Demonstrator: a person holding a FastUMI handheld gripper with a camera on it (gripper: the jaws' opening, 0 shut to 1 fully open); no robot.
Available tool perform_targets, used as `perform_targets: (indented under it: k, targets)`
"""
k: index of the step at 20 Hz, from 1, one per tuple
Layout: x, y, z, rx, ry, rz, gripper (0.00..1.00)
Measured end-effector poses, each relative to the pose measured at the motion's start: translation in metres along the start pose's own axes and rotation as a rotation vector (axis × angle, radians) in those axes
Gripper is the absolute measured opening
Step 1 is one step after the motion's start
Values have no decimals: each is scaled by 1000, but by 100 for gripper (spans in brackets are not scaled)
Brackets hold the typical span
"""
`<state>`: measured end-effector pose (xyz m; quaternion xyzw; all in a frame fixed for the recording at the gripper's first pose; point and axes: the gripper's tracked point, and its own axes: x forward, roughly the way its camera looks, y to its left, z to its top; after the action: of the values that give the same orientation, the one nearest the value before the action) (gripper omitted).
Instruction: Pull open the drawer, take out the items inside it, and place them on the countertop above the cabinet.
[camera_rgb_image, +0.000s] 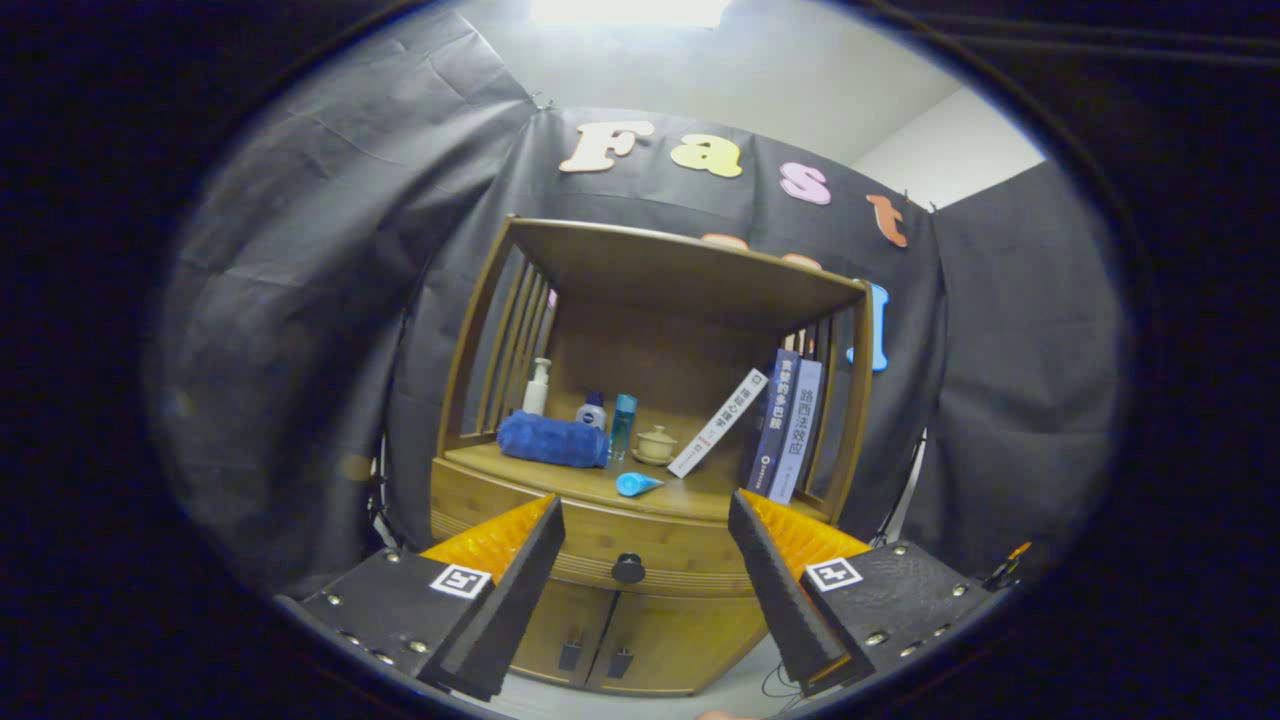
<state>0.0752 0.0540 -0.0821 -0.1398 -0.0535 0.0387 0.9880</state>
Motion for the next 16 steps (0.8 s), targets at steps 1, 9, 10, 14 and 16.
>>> perform_targets:
  k: [1,9,10,14,16]
  targets:
    - [-12,1,16,22,-19,9,97]
    - [-81,-28,101,166,-47,-18,96]
    - [-86,-34,105,191,-42,-29,96]
    - [-96,-41,114,314,-21,-20,96]
    - [-95,-41,113,335,-4,-8,96]
